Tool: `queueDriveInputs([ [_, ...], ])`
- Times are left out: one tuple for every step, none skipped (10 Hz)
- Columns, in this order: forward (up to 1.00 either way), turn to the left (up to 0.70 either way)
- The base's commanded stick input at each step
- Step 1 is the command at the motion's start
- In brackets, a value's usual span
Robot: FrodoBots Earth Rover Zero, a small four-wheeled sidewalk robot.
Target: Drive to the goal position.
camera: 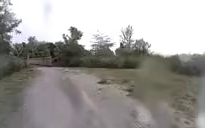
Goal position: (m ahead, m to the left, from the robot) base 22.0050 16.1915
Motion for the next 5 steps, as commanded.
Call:
queueDriveInputs([
  [0.85,0.34],
  [0.85,0.34],
  [0.85,0.34],
  [0.85,0.34],
  [0.85,0.34],
])
